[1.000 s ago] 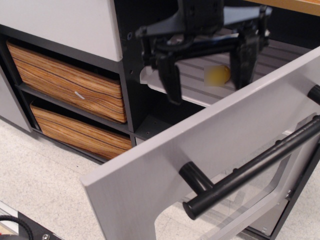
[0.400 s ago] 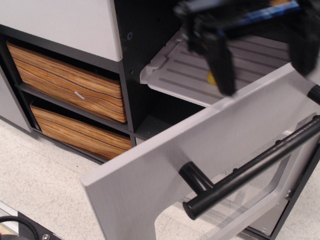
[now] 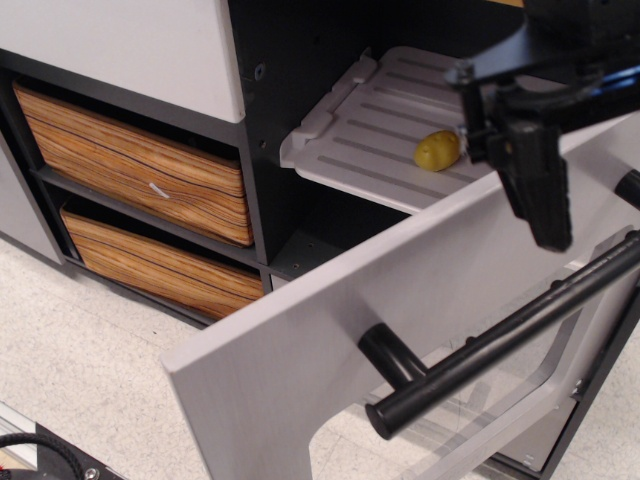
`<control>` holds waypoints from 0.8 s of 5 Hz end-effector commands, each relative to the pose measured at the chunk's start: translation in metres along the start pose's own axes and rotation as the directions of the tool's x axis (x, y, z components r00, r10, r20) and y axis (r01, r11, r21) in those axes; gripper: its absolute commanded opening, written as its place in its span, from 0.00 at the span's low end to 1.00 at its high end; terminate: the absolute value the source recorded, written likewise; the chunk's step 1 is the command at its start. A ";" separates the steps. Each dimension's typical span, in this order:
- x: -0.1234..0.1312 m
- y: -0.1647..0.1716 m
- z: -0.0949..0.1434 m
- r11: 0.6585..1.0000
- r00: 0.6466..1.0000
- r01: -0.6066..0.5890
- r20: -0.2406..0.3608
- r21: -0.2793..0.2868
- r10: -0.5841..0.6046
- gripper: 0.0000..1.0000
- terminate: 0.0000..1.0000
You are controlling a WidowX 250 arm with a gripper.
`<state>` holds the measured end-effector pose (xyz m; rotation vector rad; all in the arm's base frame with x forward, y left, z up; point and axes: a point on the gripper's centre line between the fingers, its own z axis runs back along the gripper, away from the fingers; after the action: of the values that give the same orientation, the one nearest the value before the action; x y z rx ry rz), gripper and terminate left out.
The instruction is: Close oven
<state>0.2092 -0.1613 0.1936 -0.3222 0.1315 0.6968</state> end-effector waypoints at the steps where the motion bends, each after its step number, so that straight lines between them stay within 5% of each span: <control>1: 0.029 0.011 -0.020 0.998 0.994 -0.010 0.111 0.065 0.003 1.00 0.00; 3: 0.057 0.023 -0.011 0.997 0.985 -0.033 0.174 0.075 0.019 1.00 0.00; 4: 0.077 0.029 -0.002 0.997 0.968 -0.029 0.252 0.077 0.008 1.00 0.00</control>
<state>0.2450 -0.0974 0.1512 -0.1240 -0.0370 0.7463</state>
